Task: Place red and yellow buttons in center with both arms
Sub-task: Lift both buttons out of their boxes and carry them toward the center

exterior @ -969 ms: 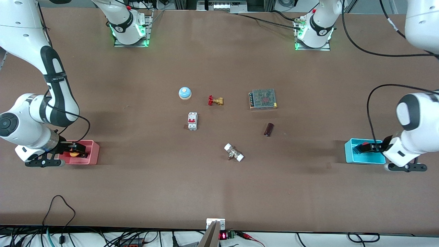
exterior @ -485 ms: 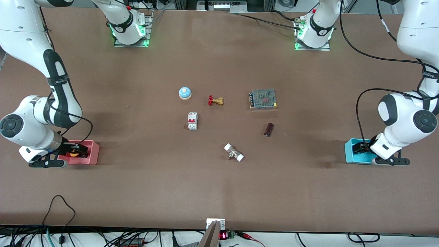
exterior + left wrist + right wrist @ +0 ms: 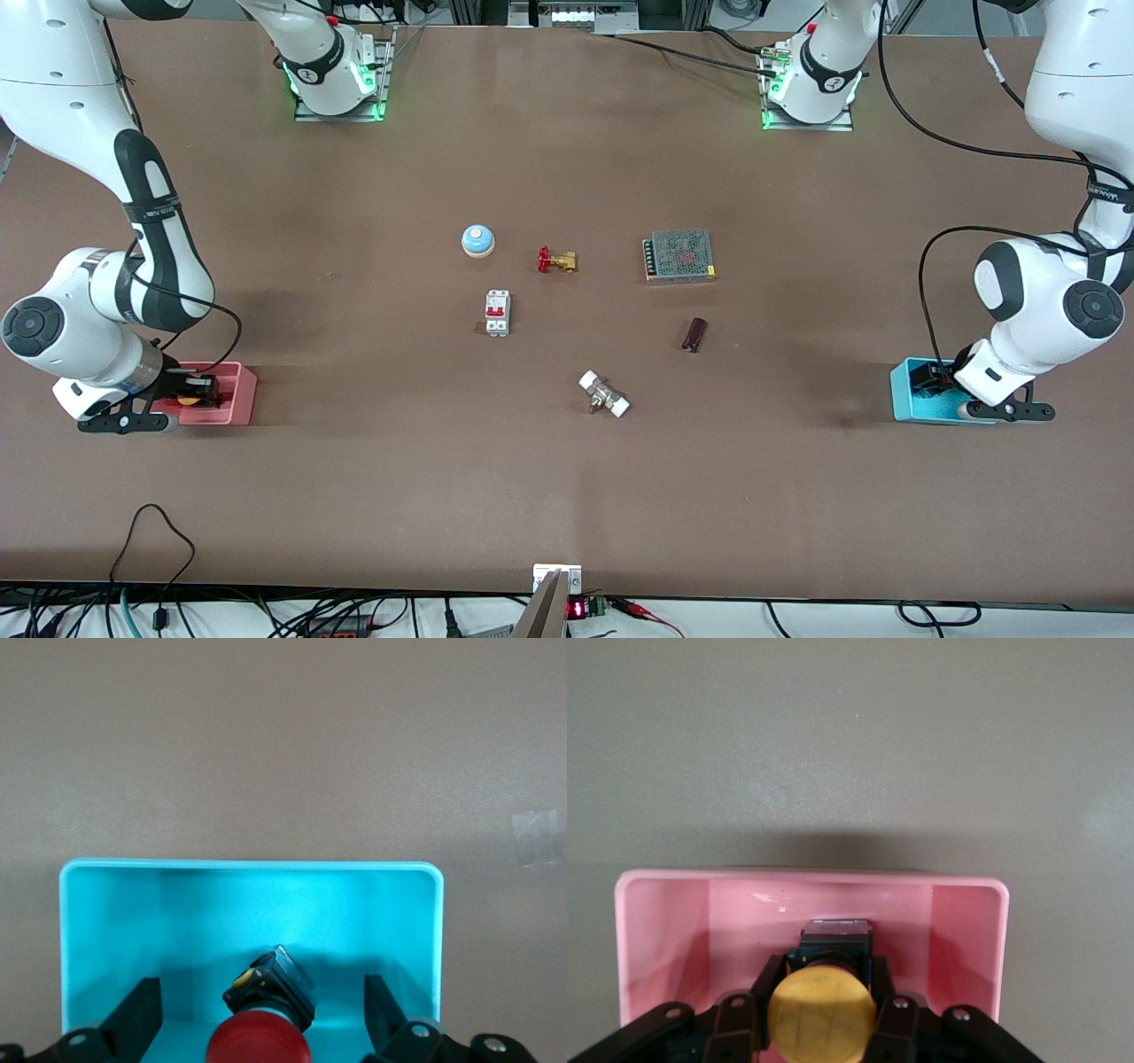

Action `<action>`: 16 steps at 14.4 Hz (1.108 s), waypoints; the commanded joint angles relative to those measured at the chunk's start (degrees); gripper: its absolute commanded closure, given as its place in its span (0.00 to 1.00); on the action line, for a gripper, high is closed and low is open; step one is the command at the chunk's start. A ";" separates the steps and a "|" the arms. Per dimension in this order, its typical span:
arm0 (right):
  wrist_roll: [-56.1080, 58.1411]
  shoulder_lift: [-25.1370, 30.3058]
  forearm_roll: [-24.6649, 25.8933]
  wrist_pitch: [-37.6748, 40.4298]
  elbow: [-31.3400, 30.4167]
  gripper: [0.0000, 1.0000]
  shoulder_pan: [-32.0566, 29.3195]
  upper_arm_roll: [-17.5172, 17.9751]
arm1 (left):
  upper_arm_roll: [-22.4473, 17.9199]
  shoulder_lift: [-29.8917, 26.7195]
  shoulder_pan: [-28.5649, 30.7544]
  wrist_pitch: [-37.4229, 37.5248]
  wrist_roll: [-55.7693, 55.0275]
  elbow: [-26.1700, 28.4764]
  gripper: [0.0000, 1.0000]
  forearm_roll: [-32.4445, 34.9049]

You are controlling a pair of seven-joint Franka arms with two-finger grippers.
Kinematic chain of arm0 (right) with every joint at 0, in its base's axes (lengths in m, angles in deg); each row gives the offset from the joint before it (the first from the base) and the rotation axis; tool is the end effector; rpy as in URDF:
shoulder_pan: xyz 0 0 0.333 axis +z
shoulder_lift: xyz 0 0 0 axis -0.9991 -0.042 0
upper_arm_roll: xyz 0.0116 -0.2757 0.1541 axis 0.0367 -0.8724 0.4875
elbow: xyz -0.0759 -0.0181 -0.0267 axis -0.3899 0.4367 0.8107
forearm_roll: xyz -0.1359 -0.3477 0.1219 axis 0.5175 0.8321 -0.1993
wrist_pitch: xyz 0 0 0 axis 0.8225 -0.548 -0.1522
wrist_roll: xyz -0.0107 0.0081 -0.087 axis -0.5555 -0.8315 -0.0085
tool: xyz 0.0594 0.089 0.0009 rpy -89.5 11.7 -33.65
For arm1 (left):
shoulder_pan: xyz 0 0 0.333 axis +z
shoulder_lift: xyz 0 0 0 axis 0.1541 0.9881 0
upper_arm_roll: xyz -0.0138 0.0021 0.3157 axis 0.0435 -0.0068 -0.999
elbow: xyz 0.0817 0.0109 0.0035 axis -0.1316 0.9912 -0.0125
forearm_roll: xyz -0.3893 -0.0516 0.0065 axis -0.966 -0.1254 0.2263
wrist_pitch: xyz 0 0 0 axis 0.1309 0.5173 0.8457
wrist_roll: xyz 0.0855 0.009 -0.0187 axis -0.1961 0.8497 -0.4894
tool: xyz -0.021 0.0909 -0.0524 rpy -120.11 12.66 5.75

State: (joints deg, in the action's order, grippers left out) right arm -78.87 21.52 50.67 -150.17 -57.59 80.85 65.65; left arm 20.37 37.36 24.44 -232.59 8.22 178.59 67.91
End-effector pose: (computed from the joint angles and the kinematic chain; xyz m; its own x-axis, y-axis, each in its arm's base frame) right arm 0.6876 -0.1091 0.2225 0.9968 0.0419 0.0678 0.0359 -0.9956 0.0866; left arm 0.6462 0.1355 0.2123 0.9959 -0.0307 0.0856 -0.0261 -0.9982 -0.0537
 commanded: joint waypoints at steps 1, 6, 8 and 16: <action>1.05 0.45 0.18 -0.29 -0.50 0.64 -0.46 0.45 | 0.29 -0.21 0.68 -0.65 1.09 0.85 0.06 1.07; 4.30 7.37 -0.09 10.66 -0.59 0.64 -0.38 0.54 | 0.29 0.23 0.68 -0.65 1.09 0.94 0.31 0.98; 3.95 11.86 -0.09 17.96 -0.59 0.64 -0.11 0.80 | 0.29 0.23 0.68 -0.39 1.09 0.94 0.51 0.98; -16.84 23.92 -0.44 25.04 -11.56 0.64 0.85 16.17 | 0.38 -2.13 0.51 3.29 3.55 -1.52 0.66 1.25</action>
State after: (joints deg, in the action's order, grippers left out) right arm -89.54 43.84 50.36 -122.11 -64.38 81.57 78.44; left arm 20.40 37.41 24.66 -232.28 10.69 177.69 67.94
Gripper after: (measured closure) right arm 0.586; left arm 0.639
